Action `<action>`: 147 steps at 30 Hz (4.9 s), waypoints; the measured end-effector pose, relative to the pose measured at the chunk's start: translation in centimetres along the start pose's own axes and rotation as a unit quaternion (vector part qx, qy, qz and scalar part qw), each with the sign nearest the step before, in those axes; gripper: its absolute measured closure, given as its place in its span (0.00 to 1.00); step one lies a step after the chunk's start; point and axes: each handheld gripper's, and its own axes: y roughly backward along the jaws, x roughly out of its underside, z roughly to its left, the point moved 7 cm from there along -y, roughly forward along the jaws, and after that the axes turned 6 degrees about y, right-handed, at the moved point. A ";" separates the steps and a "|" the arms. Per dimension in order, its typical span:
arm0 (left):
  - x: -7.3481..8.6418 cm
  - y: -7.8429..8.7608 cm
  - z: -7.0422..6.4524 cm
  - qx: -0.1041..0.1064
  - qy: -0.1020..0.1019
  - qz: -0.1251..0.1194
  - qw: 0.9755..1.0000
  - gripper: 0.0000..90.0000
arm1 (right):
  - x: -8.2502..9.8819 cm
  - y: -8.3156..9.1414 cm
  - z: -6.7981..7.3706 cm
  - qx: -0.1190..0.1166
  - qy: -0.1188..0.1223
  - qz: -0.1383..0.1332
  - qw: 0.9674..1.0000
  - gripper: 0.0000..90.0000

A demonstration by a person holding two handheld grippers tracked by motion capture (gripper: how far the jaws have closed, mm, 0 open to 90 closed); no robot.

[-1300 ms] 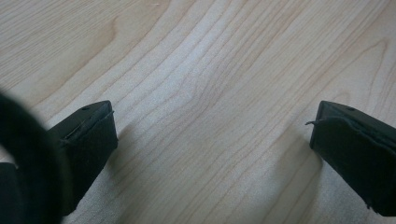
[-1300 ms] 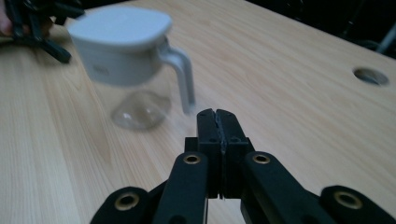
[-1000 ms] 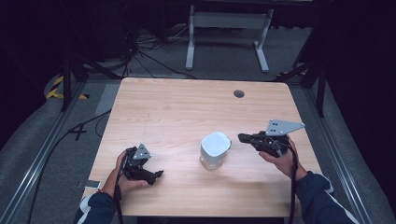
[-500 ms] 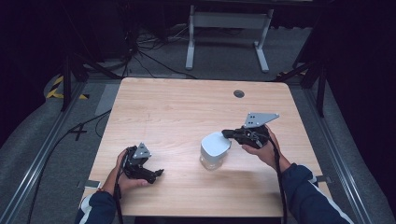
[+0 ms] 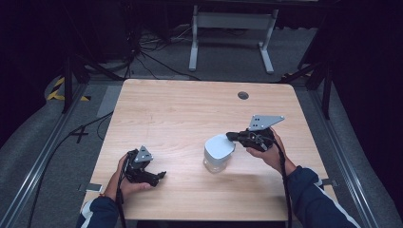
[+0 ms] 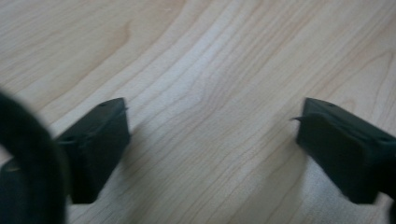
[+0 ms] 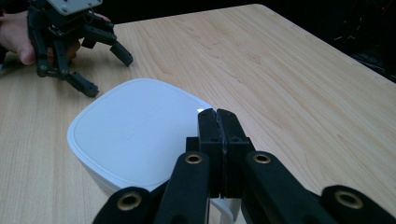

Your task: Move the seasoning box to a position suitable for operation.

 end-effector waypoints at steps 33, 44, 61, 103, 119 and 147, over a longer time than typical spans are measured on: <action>-9.7 0.2 -10.3 0.075 -0.123 -0.097 0.985 1.00 | 0.3 0.1 -0.2 0.012 -0.015 -0.015 1.000 1.00; -11.4 0.2 -11.0 0.083 -0.120 -0.118 0.982 0.99 | 1.0 -0.2 -0.2 0.019 -0.011 -0.002 1.000 1.00; -13.3 0.7 -11.6 0.088 -0.120 -0.139 0.979 1.00 | 1.3 -0.4 -0.3 0.016 -0.010 0.001 1.000 1.00; -18.6 -0.2 -12.7 0.102 -0.146 -0.137 0.974 0.96 | 3.3 3.7 -0.2 0.047 -0.003 0.022 0.999 1.00; -20.0 -1.8 -13.1 0.119 -0.159 -0.136 0.971 0.96 | 7.9 9.1 0.1 0.080 -0.031 0.055 0.995 0.98; -9.4 3.7 -5.3 0.009 -0.153 -0.097 0.983 0.84 | 11.9 12.9 -0.1 0.116 -0.063 0.074 0.988 0.86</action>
